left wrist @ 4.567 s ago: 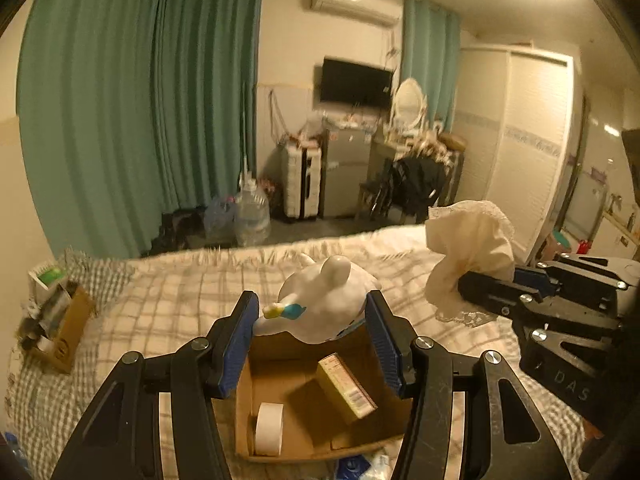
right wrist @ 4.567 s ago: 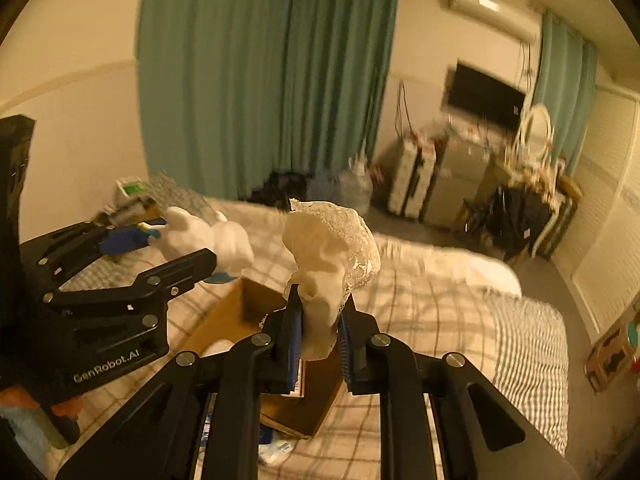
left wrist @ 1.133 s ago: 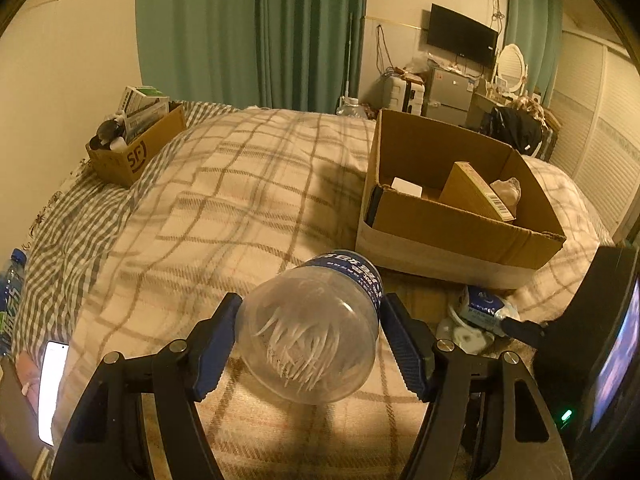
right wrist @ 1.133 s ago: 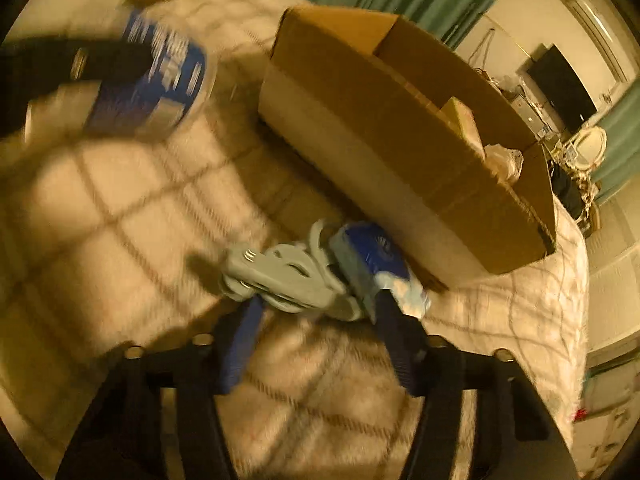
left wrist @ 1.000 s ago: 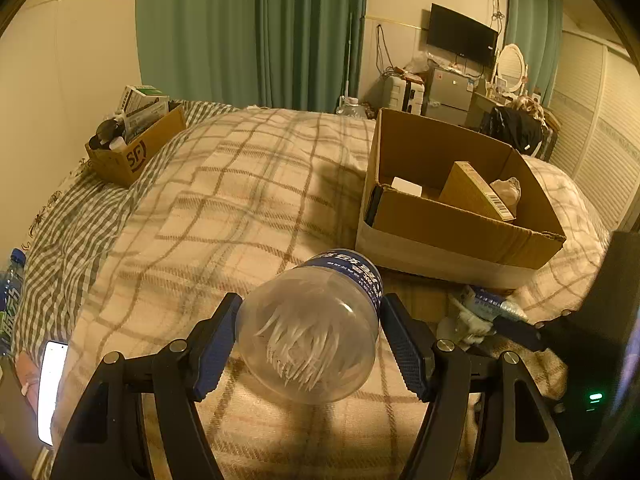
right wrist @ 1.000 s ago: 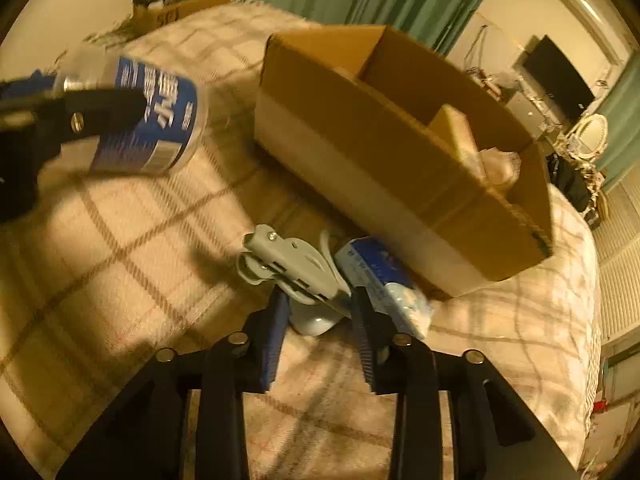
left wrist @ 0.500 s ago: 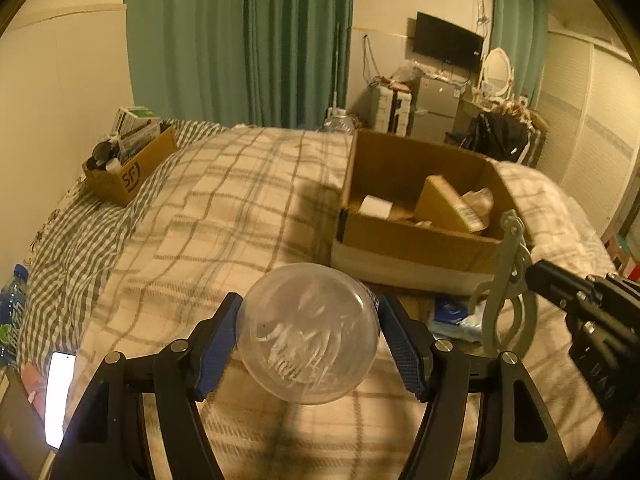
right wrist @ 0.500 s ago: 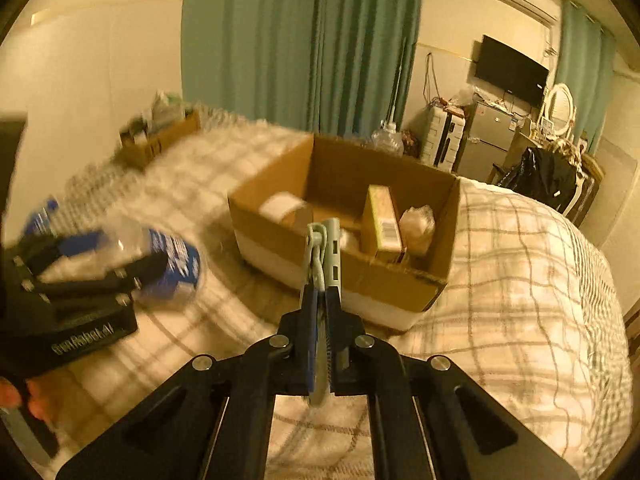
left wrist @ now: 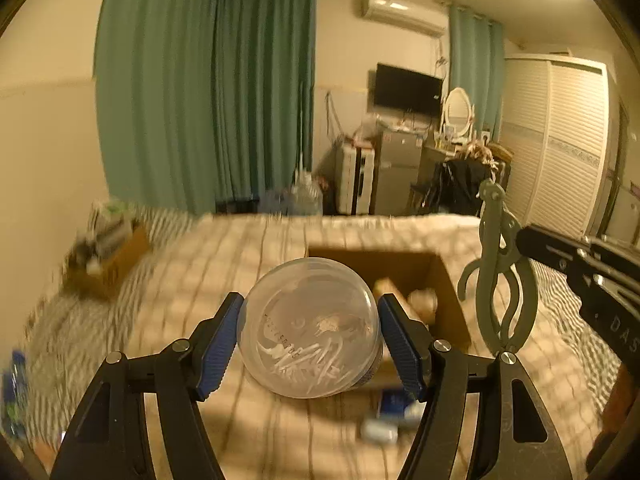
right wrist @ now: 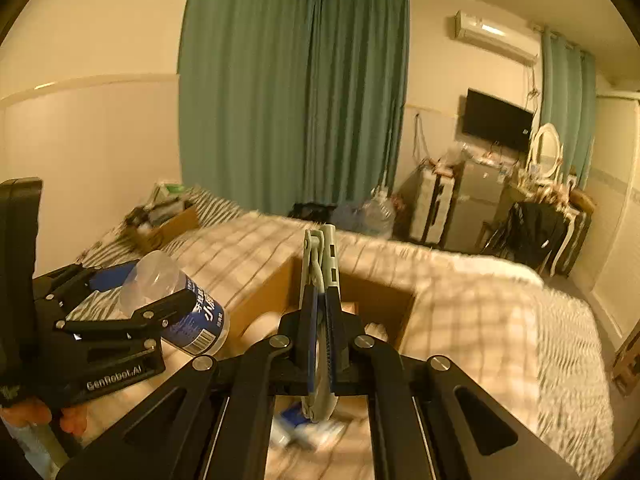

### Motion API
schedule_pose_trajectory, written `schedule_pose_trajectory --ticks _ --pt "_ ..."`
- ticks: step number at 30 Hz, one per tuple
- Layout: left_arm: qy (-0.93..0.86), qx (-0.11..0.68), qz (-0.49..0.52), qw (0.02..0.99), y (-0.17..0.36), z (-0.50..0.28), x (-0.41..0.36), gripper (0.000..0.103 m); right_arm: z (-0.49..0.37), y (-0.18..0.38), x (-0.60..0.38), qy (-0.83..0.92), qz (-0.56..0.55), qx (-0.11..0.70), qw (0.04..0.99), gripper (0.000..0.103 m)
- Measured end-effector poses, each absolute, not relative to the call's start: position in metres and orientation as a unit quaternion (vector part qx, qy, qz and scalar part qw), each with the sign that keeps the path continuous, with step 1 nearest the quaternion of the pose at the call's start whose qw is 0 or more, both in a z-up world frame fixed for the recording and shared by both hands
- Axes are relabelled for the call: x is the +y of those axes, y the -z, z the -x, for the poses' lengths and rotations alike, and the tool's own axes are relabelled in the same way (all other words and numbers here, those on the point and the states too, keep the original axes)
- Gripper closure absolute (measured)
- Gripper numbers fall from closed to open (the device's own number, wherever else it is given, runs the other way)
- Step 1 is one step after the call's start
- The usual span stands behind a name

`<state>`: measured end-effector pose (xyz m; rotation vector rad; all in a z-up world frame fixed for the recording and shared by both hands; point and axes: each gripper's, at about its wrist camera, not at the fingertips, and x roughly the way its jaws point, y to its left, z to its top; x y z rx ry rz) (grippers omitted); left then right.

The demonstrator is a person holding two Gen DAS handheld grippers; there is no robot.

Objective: Organize objects
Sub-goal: 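Carry the bottle and green clip over the cardboard box while both tools release them inside, then grasp the white earbuds case with the left tool while the right tool grasps the blue tissue pack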

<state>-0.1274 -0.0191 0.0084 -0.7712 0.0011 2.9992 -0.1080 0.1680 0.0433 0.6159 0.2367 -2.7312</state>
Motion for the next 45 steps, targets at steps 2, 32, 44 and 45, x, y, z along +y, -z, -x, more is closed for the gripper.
schedule_pose_trajectory --ticks 2,32,44,45 --pt "-0.97 0.006 0.241 0.026 -0.015 0.147 -0.012 0.033 0.125 -0.055 0.167 0.961 -0.214 0.092 0.152 0.1" --pt "-0.966 0.009 0.255 0.048 0.026 0.218 0.008 0.002 0.211 -0.034 0.174 0.956 -0.257 0.061 0.13 0.051" --pt "-0.963 -0.031 0.265 0.038 -0.006 0.131 -0.022 0.0 0.119 -0.061 0.208 0.959 -0.254 0.08 0.101 0.015" --pt "-0.963 -0.031 0.266 0.029 -0.002 0.127 -0.021 0.0 0.115 -0.056 0.208 0.959 -0.254 0.081 0.098 0.012"
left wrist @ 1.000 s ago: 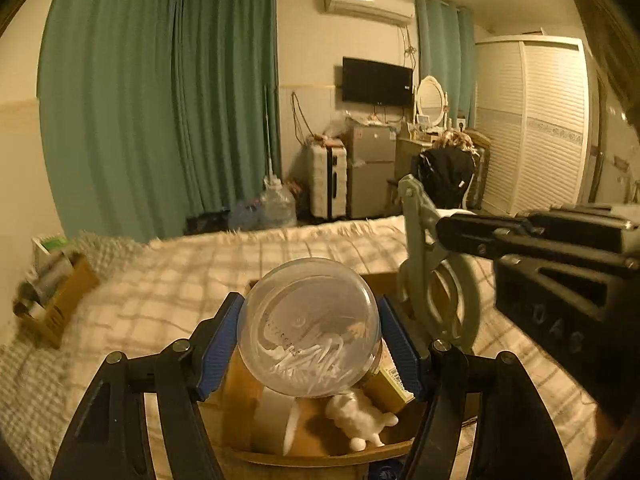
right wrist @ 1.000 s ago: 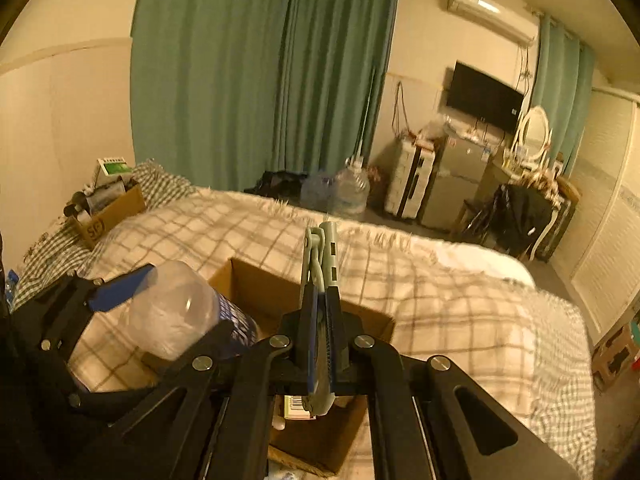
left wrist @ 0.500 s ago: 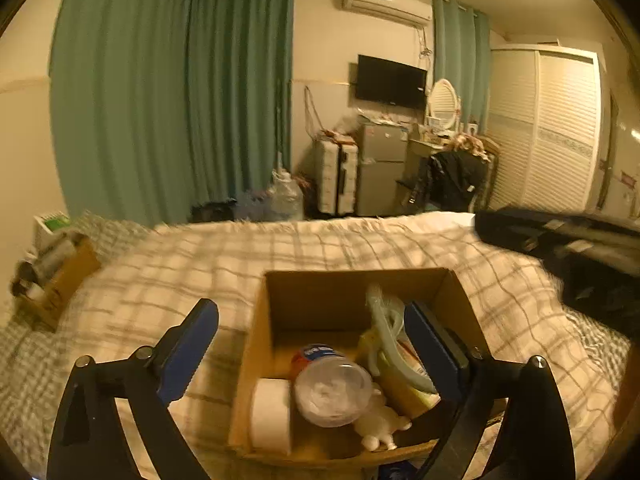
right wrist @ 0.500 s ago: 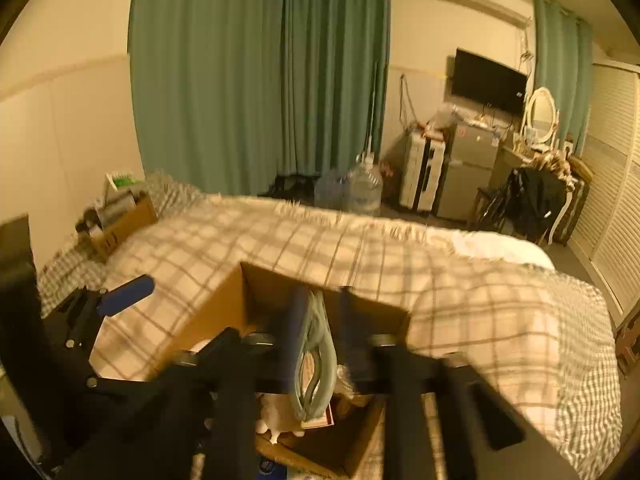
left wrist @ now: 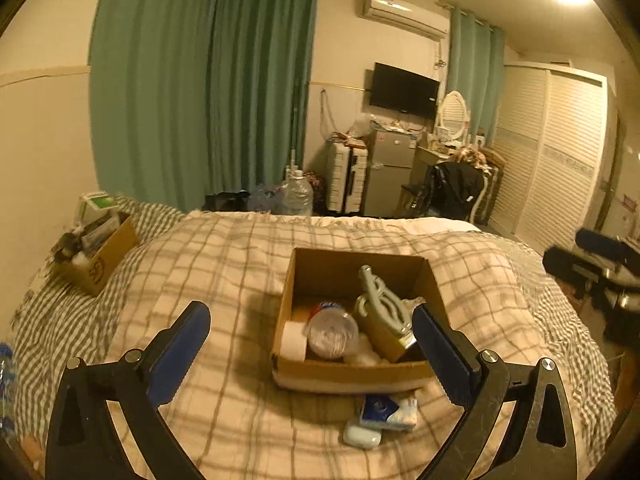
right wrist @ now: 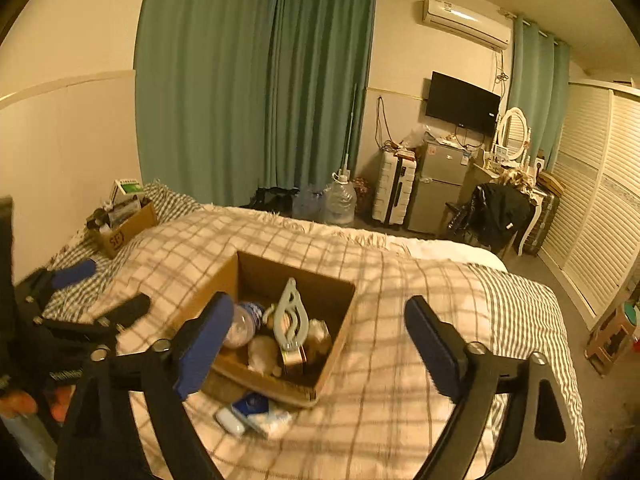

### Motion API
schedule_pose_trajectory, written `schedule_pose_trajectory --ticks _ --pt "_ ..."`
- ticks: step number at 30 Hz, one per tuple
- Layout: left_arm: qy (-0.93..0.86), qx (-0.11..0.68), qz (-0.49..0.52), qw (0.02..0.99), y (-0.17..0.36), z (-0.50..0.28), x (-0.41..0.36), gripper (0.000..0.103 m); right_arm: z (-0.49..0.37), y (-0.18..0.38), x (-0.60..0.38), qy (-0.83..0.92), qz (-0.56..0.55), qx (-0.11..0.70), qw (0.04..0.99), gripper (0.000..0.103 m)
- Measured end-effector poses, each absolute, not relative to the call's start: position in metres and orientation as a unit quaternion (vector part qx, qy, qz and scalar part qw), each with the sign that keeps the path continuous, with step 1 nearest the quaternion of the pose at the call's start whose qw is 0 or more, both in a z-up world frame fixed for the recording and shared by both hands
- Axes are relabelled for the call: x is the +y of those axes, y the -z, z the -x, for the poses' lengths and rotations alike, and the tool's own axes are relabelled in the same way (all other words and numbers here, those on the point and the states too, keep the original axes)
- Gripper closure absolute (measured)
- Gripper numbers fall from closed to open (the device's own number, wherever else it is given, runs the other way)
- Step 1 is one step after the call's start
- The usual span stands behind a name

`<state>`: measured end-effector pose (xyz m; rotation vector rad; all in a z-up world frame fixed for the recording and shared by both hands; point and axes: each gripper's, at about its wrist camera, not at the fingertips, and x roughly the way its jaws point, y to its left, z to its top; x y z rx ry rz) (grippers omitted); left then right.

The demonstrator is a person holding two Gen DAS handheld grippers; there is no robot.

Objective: Organize objects
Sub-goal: 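Grasp the white earbuds case with the left tool while the right tool grasps the blue tissue pack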

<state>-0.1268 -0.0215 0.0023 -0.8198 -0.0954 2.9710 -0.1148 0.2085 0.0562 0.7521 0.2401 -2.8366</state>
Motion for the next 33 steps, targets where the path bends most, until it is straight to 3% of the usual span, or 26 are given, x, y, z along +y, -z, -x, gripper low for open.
schedule_pose_trajectory --ticks 6,12,23,28,33 --pt "-0.954 -0.007 0.299 -0.008 0.062 0.121 -0.016 0.0 0.114 0.02 0.204 0.947 -0.295 0.073 0.103 0.011" --pt "-0.937 0.008 0.35 0.005 0.128 0.129 -0.012 0.0 0.135 0.108 0.192 0.909 -0.388 0.117 0.093 0.011" --pt "-0.896 0.006 0.438 0.072 0.177 0.139 0.027 0.0 0.143 0.116 0.219 0.901 -0.426 0.069 0.038 0.011" --pt "-0.886 0.013 0.458 0.063 0.195 0.145 0.04 0.008 0.151 0.125 0.224 0.893 -0.445 0.043 0.042 0.011" --pt "-0.872 0.011 0.48 0.094 0.212 0.158 0.055 0.009 0.154 0.13 0.227 0.889 -0.455 0.029 0.044 0.011"
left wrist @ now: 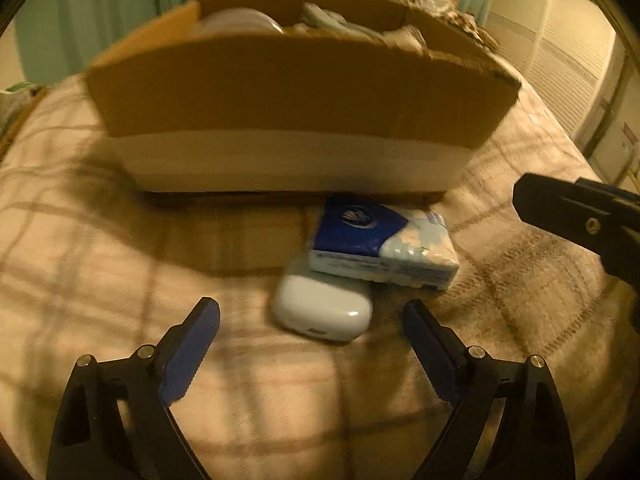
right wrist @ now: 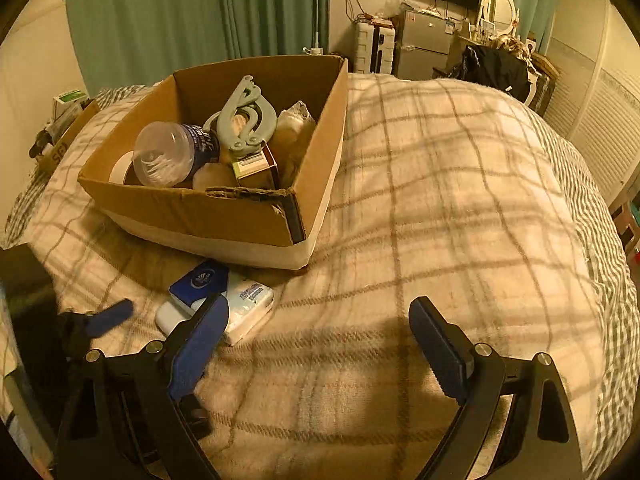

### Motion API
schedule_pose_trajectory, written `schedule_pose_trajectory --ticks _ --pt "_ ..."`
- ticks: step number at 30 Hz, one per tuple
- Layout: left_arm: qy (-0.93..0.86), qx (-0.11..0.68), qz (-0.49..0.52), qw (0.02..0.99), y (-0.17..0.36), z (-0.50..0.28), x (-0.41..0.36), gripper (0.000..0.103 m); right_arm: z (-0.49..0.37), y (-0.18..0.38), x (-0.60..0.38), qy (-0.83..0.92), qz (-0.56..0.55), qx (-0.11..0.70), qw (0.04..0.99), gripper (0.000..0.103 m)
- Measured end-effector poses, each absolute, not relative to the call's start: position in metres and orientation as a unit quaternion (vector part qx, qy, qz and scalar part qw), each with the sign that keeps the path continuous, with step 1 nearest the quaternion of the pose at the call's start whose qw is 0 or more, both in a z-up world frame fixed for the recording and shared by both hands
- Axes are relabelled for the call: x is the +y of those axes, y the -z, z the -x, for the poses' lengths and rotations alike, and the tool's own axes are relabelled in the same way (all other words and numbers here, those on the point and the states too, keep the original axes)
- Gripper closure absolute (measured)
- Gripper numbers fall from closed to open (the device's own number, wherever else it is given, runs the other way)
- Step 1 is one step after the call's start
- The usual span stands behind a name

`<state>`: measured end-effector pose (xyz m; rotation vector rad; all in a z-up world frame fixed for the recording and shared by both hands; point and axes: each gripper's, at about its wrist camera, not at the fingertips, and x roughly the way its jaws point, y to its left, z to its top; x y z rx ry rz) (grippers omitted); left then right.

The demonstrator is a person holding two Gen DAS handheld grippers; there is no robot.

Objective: Organize objects
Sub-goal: 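Grasp the white earbuds case with the left tool while the right tool grasps the blue tissue pack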

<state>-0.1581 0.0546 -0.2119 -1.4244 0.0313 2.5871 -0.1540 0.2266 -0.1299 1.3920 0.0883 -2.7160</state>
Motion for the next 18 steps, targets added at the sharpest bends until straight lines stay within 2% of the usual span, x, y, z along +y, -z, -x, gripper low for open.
schedule_pose_trajectory --ticks 1,4,5,11,18 --pt "-0.872 0.011 0.479 0.098 0.213 0.159 0.056 0.015 0.154 0.13 0.226 0.888 -0.456 0.029 0.044 0.011" --pt "-0.87 0.002 0.478 0.12 0.213 0.157 0.058 0.048 0.156 0.133 0.224 0.886 -0.461 0.03 0.045 0.011" --pt "-0.871 0.001 0.478 0.116 0.212 0.156 0.056 0.053 0.156 0.133 0.224 0.885 -0.462 0.03 0.045 0.011" --pt "-0.877 -0.024 0.47 0.092 0.194 0.143 0.036 0.053 0.154 0.132 0.223 0.888 -0.456 0.028 0.054 0.011" --pt "-0.91 0.004 0.414 0.001 0.148 0.119 -0.004 0.053 0.151 0.131 0.206 0.888 -0.448 0.055 0.085 0.011"
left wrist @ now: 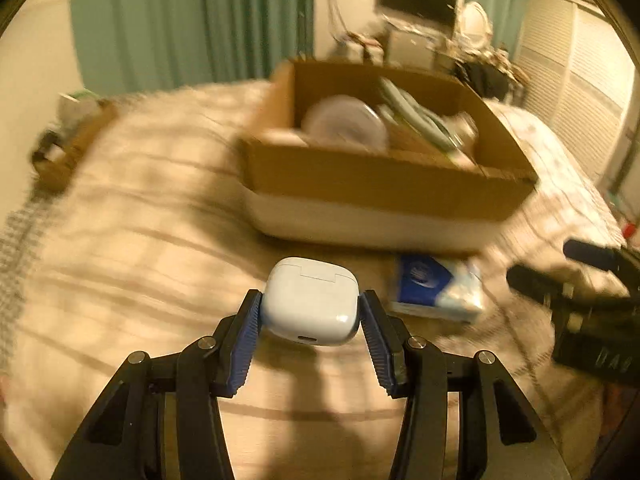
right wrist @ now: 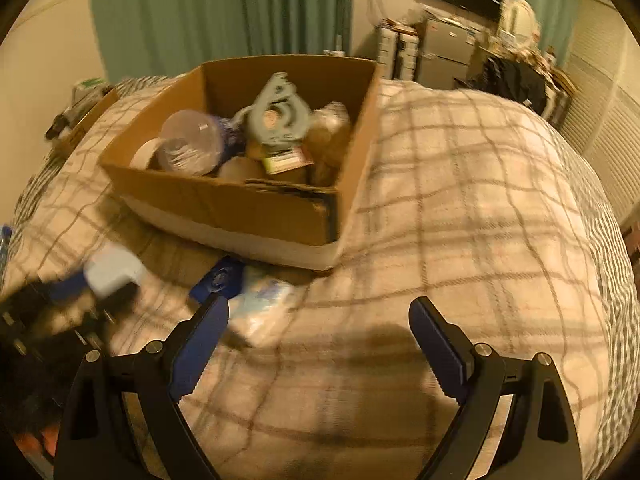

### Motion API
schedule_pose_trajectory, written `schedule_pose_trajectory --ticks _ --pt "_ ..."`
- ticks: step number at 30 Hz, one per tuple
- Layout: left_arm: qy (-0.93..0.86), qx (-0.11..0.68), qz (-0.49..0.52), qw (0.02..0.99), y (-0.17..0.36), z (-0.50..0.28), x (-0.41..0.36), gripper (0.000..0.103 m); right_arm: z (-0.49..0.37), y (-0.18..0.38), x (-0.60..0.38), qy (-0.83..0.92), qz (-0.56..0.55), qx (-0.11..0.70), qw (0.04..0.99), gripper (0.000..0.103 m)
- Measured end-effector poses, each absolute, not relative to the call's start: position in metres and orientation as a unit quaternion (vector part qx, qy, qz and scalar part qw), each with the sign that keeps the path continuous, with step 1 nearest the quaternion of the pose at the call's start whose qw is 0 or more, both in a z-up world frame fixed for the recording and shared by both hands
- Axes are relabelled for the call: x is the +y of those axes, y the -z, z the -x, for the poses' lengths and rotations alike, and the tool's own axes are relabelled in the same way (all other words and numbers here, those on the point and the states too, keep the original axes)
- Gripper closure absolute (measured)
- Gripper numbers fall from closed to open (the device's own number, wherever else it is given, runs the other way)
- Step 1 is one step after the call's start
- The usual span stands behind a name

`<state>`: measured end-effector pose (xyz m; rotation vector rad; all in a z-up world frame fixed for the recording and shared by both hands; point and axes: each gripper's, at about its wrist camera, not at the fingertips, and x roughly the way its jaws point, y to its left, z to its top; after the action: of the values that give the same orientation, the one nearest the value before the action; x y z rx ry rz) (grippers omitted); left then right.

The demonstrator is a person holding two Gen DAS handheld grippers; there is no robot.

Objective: Organize objects
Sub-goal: 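Grasp the white earbuds case with the left tool while the right tool grasps the blue tissue pack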

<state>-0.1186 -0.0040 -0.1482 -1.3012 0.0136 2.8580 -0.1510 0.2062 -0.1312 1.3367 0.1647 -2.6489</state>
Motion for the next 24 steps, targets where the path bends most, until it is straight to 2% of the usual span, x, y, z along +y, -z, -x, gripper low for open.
schedule_pose_trajectory --ticks 7,13,23,24 --pt "-0.914 0.004 0.405 -0.039 0.141 0.13 -0.023 0.053 0.161 0.151 0.164 0.865 -0.472 0.099 0.142 0.011" --pt "-0.909 -0.018 0.414 -0.046 0.147 0.136 -0.033 0.053 0.178 0.17 0.146 0.853 -0.502 0.099 0.106 0.011" --pt "-0.901 -0.016 0.431 -0.046 0.158 0.143 -0.032 0.053 0.198 0.199 0.13 0.829 -0.541 0.091 0.105 0.011" --pt "-0.901 -0.013 0.432 -0.046 0.159 0.143 -0.031 0.053 0.198 0.198 0.131 0.831 -0.539 0.09 0.105 0.014"
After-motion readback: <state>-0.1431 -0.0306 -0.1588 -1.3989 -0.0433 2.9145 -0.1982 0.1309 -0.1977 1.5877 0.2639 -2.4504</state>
